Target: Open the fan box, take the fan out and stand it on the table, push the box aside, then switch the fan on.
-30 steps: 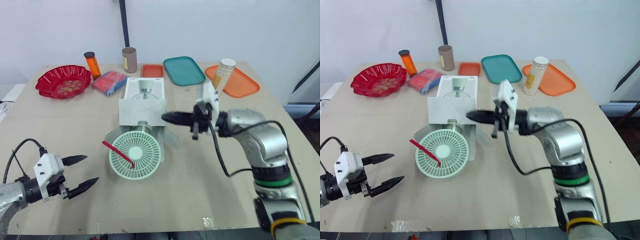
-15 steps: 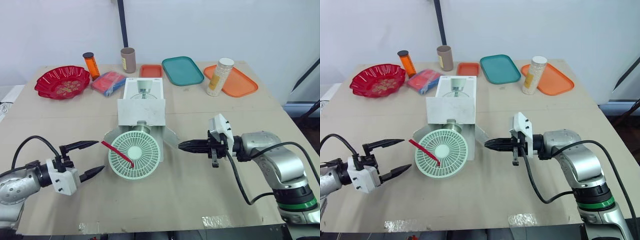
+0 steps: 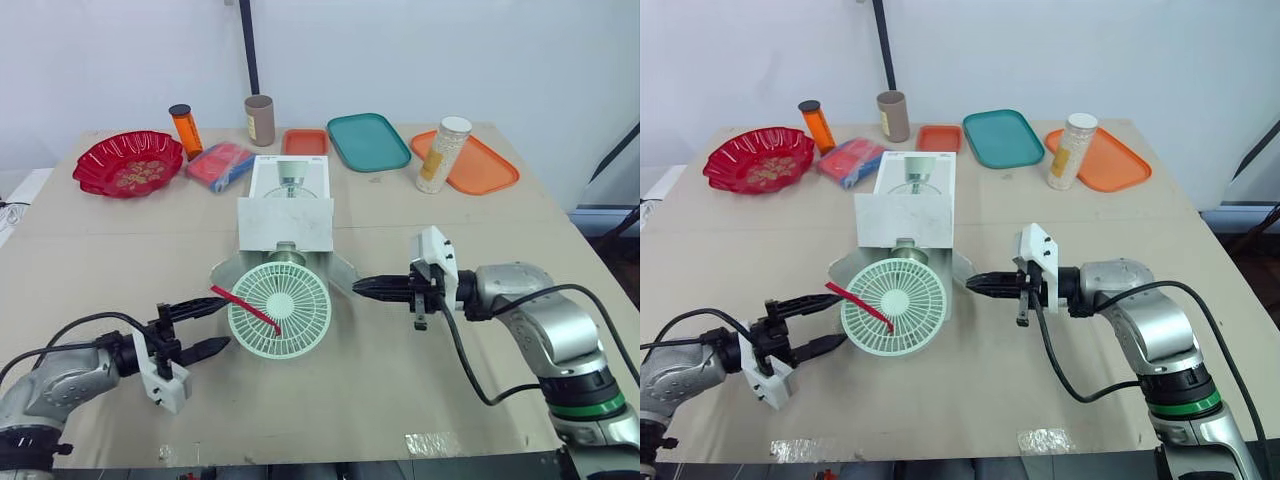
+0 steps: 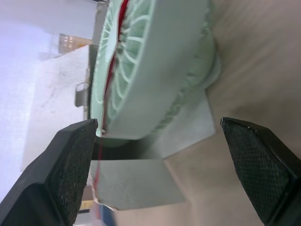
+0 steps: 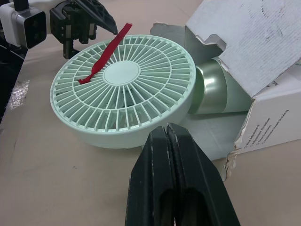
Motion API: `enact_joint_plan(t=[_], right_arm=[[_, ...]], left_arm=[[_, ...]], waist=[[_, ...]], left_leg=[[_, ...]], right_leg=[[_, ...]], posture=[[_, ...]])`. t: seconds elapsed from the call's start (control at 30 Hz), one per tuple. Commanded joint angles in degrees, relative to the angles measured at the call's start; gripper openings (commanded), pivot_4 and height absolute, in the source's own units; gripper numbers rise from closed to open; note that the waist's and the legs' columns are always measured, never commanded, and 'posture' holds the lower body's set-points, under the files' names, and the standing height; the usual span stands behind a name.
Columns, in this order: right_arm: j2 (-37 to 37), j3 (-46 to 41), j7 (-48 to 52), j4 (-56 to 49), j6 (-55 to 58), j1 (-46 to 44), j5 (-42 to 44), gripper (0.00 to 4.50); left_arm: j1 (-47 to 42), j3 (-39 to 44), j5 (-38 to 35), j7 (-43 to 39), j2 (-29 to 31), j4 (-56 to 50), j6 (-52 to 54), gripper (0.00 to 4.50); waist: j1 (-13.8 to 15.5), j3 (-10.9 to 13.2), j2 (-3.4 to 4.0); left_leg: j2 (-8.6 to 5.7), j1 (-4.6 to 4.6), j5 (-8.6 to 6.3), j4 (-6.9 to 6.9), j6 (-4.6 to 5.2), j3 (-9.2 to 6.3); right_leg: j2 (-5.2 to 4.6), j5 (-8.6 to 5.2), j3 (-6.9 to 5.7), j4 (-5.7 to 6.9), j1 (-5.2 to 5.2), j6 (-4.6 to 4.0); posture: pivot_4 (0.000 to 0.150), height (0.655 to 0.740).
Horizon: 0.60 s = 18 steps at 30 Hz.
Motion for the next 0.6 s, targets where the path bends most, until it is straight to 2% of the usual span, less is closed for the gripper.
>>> enact_joint_plan(t=[0.03, 0.23, 0.43, 0.6], right_arm=[[0.00, -0.37, -0.70, -2.29, -0.51, -0.60, 0.46, 0.00], [-0.19, -0.53, -0.86, -2.42, -0.33, -0.53, 1.13, 0.00], [-0.42, -1.15, -0.11, -3.32, -0.32, -0.07, 2.28, 0.00], [-1.13, -2.42, 1.32, -4.64, -0.61, 1.74, 4.46, 0.00]], left_arm=[[-1.62, 1.26, 3.66, 5.54, 0.59, -3.53, -1.71, 4.46], [-3.43, 0.61, 13.62, 13.72, 1.77, -3.57, -3.13, 4.46], [-5.08, -1.97, 26.32, 26.11, 2.37, -2.52, -2.06, 4.46], [-5.55, -7.51, 36.38, 40.42, 5.30, -2.74, 1.67, 4.46]], waist=[[0.00, 0.00, 0.00], [0.03, 0.00, 0.00], [0.03, -0.01, 0.00], [0.03, -0.01, 0.00]], left_leg=[[0.00, 0.00, 0.00, 0.00, 0.00, -0.01], [0.00, 0.00, 0.00, 0.00, 0.00, 0.01], [-0.01, 0.00, 0.00, 0.02, 0.00, 0.01], [-0.01, 0.00, 0.00, 0.02, 0.01, 0.01]], right_leg=[[0.00, 0.00, 0.00, 0.01, 0.00, 0.00], [0.00, 0.00, 0.00, 0.04, -0.01, 0.00], [0.00, 0.01, -0.01, 0.06, 0.00, 0.00], [-0.01, 0.00, -0.02, 0.10, -0.01, 0.00]], posture=[[0.150, 0.7400], [0.150, 0.7400], [0.150, 0.7400], [0.150, 0.7400]])
